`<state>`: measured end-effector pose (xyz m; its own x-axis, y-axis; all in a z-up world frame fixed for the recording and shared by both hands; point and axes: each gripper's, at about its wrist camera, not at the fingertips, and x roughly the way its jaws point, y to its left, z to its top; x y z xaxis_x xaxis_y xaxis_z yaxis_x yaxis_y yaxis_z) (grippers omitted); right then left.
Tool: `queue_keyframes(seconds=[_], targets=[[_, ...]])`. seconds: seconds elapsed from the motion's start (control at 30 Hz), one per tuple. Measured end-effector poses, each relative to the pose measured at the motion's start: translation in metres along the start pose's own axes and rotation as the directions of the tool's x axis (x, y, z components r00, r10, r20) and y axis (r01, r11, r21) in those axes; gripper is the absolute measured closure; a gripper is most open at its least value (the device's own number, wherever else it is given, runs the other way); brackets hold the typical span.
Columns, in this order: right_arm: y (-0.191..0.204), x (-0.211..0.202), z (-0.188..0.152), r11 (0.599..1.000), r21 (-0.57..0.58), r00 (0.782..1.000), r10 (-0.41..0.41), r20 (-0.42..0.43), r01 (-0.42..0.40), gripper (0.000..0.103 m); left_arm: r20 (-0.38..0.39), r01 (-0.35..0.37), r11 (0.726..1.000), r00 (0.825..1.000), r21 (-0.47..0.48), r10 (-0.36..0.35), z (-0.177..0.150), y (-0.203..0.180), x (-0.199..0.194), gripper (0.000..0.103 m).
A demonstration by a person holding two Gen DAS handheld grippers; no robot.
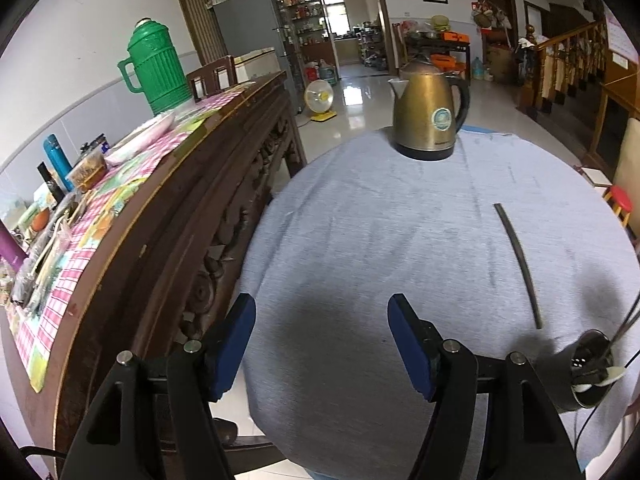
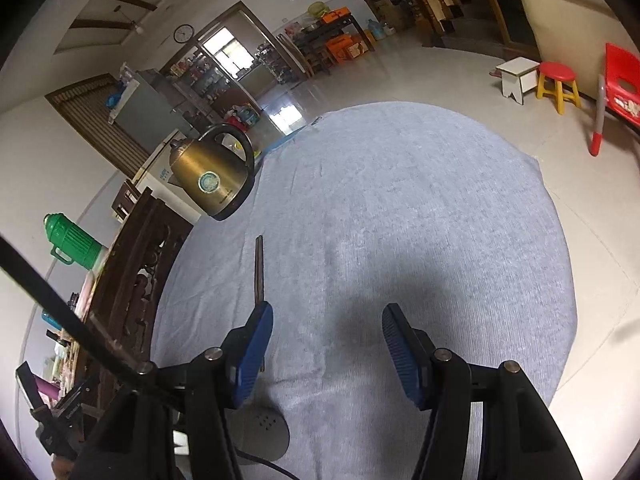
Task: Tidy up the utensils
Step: 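Move the open right tool toward the last chopstick on the cloth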
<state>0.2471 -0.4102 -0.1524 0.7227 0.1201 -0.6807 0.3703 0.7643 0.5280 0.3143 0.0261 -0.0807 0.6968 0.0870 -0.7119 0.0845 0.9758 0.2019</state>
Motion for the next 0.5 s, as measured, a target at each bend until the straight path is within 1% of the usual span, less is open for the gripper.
queue_keyframes(seconds=[0.17, 0.37, 0.5], targets=[[0.005, 0.017, 0.009, 0.999, -0.038, 1.000, 0.001, -0.013, -0.001, 0.042, -0.003, -0.047, 0.999, 0.999, 0.019, 0.047, 0.005, -0.003, 0.006, 0.034], [0.012, 0.043, 0.019, 0.997, -0.071, 0.999, 0.016, -0.038, -0.019, 0.042, -0.009, -0.070, 0.997, 0.997, 0.032, 0.071, 0.011, -0.009, 0.015, 0.034], [0.020, 0.058, 0.024, 0.995, -0.094, 0.998, 0.026, -0.057, -0.031, 0.042, -0.009, -0.070, 0.997, 0.997, 0.036, 0.071, 0.017, -0.014, 0.020, 0.034]])
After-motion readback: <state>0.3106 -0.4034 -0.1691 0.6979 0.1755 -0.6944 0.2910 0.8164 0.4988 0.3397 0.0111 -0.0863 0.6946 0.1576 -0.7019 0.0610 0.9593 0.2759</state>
